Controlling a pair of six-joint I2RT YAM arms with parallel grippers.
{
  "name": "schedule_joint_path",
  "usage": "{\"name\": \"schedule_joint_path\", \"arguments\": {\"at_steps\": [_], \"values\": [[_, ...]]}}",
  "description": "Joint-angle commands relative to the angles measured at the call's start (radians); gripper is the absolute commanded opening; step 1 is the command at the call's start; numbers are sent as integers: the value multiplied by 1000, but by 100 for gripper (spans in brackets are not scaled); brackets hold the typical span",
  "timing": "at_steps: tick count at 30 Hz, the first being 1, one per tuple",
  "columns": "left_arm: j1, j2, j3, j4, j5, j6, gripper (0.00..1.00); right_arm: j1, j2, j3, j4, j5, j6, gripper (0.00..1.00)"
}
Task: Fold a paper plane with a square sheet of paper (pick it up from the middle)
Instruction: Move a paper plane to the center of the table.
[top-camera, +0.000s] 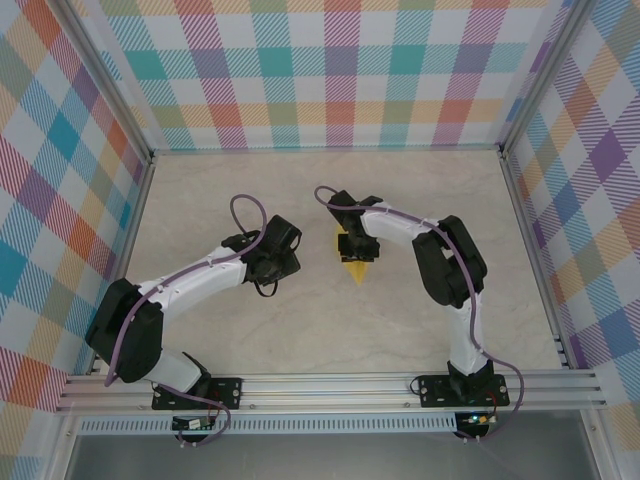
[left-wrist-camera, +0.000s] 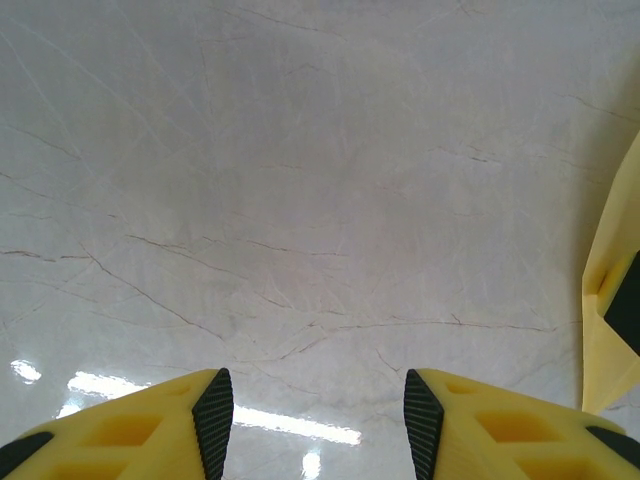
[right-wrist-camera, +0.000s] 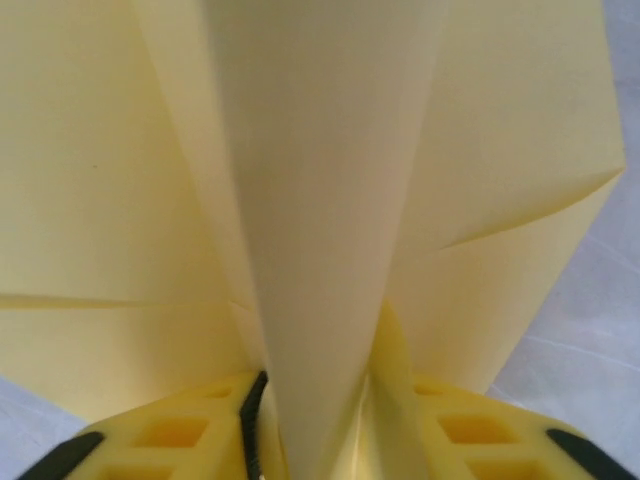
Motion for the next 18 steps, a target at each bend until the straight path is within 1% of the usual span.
{"name": "schedule_joint_path", "arguments": {"at_steps": [1,5,8,9,16,18], "values": [[10,18,-13,10,12,-11,51,27,82,25,-60,10,7,41],[10,28,-4,10,19,-7,51,28,133,63,-100,23,33,41],[11,16,-2,6,19,4,51,29,103,65,-104,18,34,41],[10,10,-2,5,14,9,50,28,79,64,-104,23,32,45],[10,-20,5,-16,-30,34,51,21,-79,91,-120,20,2,56],[10,-34,8,-28,-57,45,51,21,-125,90,-124,22,-3,61]]}}
